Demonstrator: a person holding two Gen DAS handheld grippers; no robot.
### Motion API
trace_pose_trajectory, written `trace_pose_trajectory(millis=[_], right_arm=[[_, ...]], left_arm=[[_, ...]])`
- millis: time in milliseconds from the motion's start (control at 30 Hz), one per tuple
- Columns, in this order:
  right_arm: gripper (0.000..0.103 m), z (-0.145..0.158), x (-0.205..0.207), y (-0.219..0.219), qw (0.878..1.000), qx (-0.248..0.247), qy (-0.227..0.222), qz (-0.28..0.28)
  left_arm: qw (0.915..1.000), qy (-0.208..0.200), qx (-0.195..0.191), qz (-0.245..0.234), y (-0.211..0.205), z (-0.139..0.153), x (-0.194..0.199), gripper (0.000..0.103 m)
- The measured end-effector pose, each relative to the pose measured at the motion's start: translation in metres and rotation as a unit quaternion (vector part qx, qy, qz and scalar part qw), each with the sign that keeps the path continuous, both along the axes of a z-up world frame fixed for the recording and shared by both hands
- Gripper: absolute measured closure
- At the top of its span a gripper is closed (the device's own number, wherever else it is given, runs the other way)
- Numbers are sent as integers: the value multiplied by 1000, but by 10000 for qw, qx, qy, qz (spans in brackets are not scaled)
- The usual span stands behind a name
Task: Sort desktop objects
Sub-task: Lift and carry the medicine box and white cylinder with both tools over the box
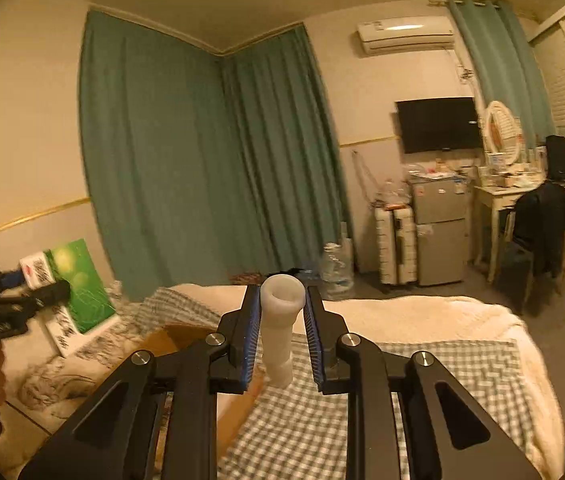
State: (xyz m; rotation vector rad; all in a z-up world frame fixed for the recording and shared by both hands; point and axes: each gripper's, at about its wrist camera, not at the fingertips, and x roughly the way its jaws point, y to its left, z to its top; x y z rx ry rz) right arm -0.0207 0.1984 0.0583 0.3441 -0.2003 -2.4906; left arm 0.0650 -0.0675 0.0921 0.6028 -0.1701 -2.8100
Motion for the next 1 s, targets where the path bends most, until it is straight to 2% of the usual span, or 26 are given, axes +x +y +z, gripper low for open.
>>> trace_pose_trajectory(millis=[300,533,733,900,1000], right_arm=[[81,-24,-2,-76,9962,86,-89,862],[81,-58,-7,-147,9877,519,-234,1454],[81,-100,-17,-196,9792,1149,-496,1598],[79,-135,-25,-219,9704,1588,-812,1628],[78,-151,-33,-222,9658,1719,-1048,1634]], left_arm=[[9993,-263,60,252,-35,-46,-23,17],[9975,-559,223,367,-67,-86,-41,17],[9944,-904,420,346,-88,-122,-60,17],[9889,-1314,572,386,-98,-153,-71,17],[9863,-1503,531,420,-100,-165,-75,16]])
